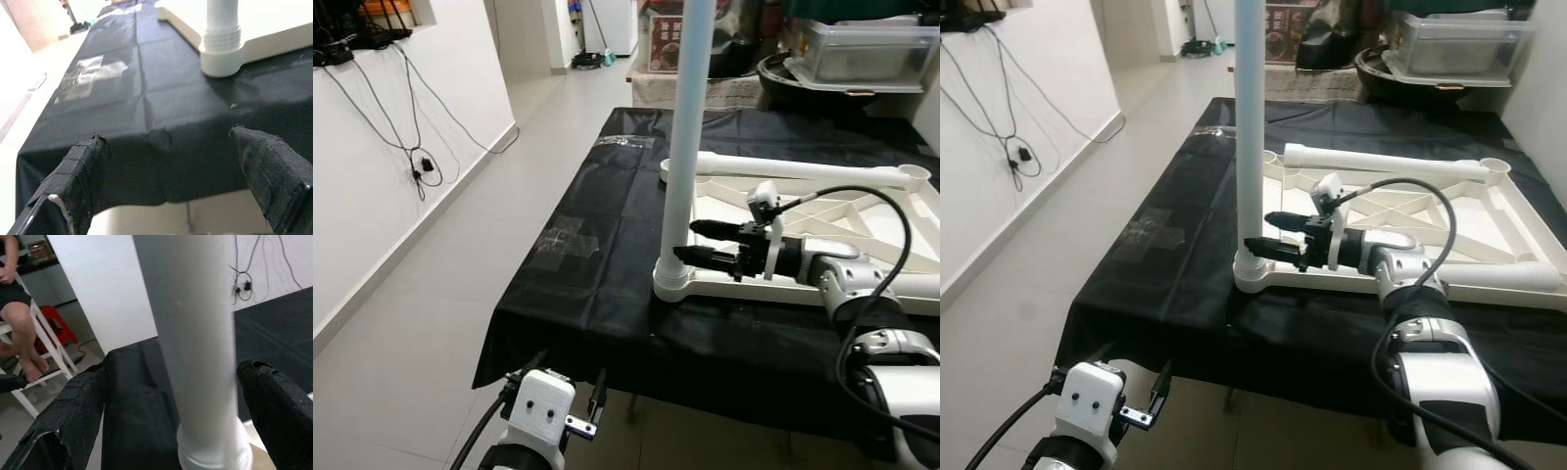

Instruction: Building children table

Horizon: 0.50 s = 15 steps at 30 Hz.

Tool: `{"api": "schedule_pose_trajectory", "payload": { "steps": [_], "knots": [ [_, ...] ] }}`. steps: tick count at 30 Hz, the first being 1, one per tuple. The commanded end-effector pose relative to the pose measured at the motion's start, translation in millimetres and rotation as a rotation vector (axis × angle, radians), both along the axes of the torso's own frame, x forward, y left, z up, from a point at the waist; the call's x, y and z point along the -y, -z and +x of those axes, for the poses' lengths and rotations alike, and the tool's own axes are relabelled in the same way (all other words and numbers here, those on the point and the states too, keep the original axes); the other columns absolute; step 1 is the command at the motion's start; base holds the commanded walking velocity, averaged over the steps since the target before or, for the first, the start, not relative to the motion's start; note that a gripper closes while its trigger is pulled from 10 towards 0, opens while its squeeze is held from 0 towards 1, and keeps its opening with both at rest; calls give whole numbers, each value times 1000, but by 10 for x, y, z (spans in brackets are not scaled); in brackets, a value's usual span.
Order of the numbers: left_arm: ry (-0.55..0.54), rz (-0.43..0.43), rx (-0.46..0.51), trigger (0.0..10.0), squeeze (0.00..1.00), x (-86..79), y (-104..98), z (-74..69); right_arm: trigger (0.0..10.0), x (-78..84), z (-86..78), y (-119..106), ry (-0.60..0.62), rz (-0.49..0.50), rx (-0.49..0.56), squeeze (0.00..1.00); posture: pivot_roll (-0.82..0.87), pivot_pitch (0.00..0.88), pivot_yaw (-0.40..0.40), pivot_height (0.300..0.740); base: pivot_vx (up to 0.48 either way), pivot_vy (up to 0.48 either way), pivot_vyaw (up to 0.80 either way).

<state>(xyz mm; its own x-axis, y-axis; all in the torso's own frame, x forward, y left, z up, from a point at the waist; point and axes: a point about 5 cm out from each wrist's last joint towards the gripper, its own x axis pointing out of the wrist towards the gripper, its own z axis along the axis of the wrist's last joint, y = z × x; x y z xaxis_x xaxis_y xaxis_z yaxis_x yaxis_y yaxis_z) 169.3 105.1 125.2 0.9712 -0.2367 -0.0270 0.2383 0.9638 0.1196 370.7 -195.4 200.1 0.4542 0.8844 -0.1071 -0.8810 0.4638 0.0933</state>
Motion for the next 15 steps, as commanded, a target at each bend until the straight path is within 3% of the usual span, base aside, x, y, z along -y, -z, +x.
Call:
{"api": "schedule_pose_trajectory", "payload": {
  "steps": [1, 3, 4, 10, 15],
  "knots": [
    [30, 4, 51, 10000, 0, 45, -88, -5, 10000, -78, 28, -34, -17, -8, 20, 0, 84, 91, 3, 740, 0, 0, 0],
    [45, 2, 78, 10000, 0, 80, -134, -1, 10000, -114, 33, -41, -31, -3, 20, 0, 84, 91, 3, 740, 0, 0, 0],
    [53, -12, 111, 10000, 0, 119, -199, 21, 10000, -218, 51, -47, -53, 4, 28, 0, 81, 88, 1, 740, 0, 0, 0],
    [52, -14, 123, 10000, 0, 120, -217, 45, 10000, -355, 96, -58, -43, 13, 43, 0, 82, 85, -1, 740, 0, 0, 0],
    [54, -13, 130, 10000, 0, 135, -220, 49, 10000, -591, 136, -12, -24, 14, 67, 0, 81, 81, -2, 740, 0, 0, 0]
  ]
}}
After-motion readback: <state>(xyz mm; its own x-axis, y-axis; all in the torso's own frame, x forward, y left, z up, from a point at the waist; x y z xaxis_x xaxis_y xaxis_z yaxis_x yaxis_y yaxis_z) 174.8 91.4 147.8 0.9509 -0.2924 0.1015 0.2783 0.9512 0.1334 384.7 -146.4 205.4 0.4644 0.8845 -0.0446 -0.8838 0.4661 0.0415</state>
